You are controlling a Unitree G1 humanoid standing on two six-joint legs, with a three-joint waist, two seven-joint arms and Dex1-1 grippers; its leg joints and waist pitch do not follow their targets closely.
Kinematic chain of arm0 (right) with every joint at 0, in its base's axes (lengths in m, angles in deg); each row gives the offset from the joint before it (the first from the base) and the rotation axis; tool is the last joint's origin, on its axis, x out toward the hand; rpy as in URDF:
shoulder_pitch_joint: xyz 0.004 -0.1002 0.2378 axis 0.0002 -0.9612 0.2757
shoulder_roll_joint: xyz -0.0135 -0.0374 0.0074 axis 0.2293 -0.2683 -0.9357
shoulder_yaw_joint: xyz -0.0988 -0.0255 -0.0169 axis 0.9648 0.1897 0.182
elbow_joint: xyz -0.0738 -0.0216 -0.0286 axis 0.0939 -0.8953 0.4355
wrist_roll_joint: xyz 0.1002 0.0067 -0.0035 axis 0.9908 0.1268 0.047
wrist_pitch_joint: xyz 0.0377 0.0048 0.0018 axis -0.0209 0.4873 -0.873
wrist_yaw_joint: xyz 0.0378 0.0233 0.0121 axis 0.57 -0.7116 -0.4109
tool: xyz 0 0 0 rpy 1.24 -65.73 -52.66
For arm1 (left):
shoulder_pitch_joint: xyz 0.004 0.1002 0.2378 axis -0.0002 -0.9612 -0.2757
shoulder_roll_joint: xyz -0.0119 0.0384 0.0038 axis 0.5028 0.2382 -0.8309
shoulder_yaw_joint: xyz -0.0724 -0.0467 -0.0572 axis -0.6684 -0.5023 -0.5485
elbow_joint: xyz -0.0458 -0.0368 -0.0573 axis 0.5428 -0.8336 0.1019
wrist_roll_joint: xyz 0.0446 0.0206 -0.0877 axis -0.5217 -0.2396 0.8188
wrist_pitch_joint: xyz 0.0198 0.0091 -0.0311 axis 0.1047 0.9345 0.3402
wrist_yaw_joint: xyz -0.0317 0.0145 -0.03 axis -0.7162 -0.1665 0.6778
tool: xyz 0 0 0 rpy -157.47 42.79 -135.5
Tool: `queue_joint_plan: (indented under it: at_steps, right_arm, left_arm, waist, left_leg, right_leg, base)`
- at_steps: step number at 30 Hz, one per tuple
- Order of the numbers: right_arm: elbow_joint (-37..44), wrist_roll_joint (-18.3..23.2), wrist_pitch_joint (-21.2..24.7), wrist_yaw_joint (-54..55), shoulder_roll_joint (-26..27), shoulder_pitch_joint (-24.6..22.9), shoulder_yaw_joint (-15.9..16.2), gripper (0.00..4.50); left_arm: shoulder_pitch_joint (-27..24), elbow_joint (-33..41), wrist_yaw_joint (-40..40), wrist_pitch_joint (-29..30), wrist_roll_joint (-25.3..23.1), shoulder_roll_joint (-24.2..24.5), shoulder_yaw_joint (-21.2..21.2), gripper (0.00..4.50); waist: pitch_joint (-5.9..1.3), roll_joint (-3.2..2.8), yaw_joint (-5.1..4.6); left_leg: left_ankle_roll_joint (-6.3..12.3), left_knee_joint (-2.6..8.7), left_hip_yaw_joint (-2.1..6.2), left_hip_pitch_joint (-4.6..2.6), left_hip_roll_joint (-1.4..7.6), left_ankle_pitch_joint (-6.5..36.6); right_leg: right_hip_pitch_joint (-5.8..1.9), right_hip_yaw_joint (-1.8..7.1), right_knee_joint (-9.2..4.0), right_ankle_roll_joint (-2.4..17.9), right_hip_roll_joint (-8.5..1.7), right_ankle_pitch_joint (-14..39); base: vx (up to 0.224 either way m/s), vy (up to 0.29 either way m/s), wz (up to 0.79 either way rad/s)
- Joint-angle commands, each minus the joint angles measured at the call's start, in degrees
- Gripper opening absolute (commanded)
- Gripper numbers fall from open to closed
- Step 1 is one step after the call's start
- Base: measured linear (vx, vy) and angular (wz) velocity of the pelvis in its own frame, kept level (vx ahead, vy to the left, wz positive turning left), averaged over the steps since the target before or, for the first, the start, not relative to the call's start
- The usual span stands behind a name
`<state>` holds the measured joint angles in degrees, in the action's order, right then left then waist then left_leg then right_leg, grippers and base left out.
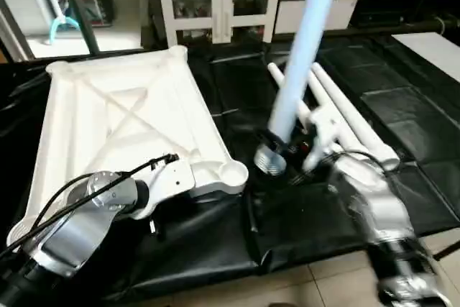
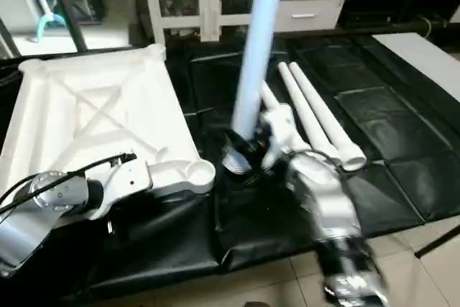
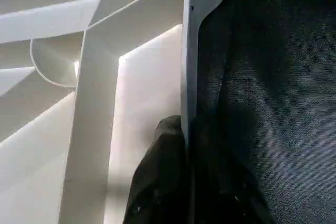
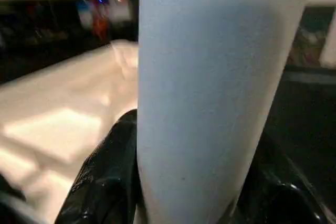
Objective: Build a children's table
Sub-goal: Insert table leg to table base
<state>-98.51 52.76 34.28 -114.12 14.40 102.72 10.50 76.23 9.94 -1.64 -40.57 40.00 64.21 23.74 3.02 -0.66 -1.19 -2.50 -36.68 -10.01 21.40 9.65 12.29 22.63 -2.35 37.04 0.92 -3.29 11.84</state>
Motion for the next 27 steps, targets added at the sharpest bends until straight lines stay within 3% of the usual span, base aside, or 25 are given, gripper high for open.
queue_joint_plan:
  at_steps: [1,6,8,9,10,12,16,19,27]
  right_arm:
    - [-1.98,1.98,-0.46,-3.59,0.17,2.06,-0.31,1.88]
    - [-6.45,2.68,-1.77,-7.55,0.98,5.42,0.02,1.88]
    - [-9.36,2.02,-2.88,-9.67,0.7,7.4,0.42,1.88]
    - [-10.06,1.86,-3.19,-10.19,0.55,7.92,0.54,1.88]
    - [-11.3,1.83,-3.88,-10.88,0.41,8.86,0.38,1.88]
    - [-11.92,1.86,-4.21,-11.24,0.37,9.38,0.18,1.88]
    - [-16.27,0.94,-7.01,-12.59,0.45,11.43,-0.1,1.88]
    - [-19.02,0.43,-8.49,-13.3,0.49,12.34,-0.06,1.88]
    - [-23.06,0.69,-11.38,-15.25,0.33,13.8,-0.81,1.88]
  left_arm:
    - [-2.53,-2.03,0.1,-1.27,-0.86,-0.06,1.73,0.02]
    - [-3.0,-2.84,-1.17,-5.99,0.56,-2.52,0.24,0.01]
    - [-2.42,-4.25,-2.88,-6.36,2.02,-4.67,-1.83,0.01]
    - [-2.2,-4.41,-3.09,-5.81,2.69,-5.21,-2.56,0.01]
    - [-1.79,-3.9,-2.48,-4.26,4.37,-5.85,-4.02,0.54]
    - [-1.55,-3.47,-2.01,-3.43,5.27,-6.13,-4.8,0.65]
    - [-0.66,-4.45,-1.56,-7.83,3.08,-5.01,-4.76,1.12]
    - [-1.24,-4.86,-0.17,-9.67,3.07,-3.63,-4.62,1.12]
    - [-2.91,-1.76,2.52,-8.43,6.29,-1.41,-7.4,1.12]
  waist:
    - [-3.11,-0.67,0.13]
    - [-3.26,-0.59,0.24]
    - [-3.28,-0.35,0.42]
    - [-3.15,0.1,0.42]
    - [-3.14,-0.2,0.67]
    - [-3.06,0.16,0.65]
    - [-3.26,0.25,0.76]
    - [-3.09,0.32,0.76]
    - [-2.57,0.51,0.61]
  left_leg:
    - [-0.27,5.45,1.8,-0.62,3.19,14.98]
    - [0.34,5.42,1.62,-0.62,3.25,14.09]
    - [0.47,5.39,1.52,-0.65,3.29,13.4]
    - [0.65,5.36,1.37,-0.62,3.23,13.26]
    - [0.62,5.4,1.45,-0.62,3.29,12.94]
    - [0.77,5.41,1.38,-0.47,3.29,12.3]
    - [2.57,5.09,1.27,-0.24,3.32,8.16]
    - [3.52,5.1,1.21,-0.08,3.29,7.62]
    - [2.21,5.51,1.21,-0.34,3.6,10.24]
  right_leg:
    - [-2.03,2.78,-5.13,13.25,-4.4,13.78]
    - [-2.07,2.79,-5.01,14.42,-4.43,10.89]
    - [-2.04,2.76,-4.88,14.53,-4.44,10.67]
    - [-1.97,2.79,-5.06,14.62,-4.4,10.93]
    - [-2.02,2.84,-4.95,14.53,-4.56,11.3]
    - [-2.03,2.85,-4.95,14.39,-4.52,10.86]
    - [-2.01,2.8,-4.59,14.94,-4.53,6.41]
    - [-2.05,2.68,-4.51,15.45,-4.55,5.65]
    - [-1.77,2.72,-4.59,15.84,-4.53,7.7]
  base:
    - [0.0,0.0,0.0]
    - [0.0,0.0,0.0]
    - [0.0,0.0,0.0]
    - [0.0,0.0,0.0]
    - [0.0,0.0,0.0]
    - [0.0,0.0,0.0]
    - [0.0,0.0,0.0]
    - [0.0,0.0,0.0]
    - [0.0,0.0,0.0]
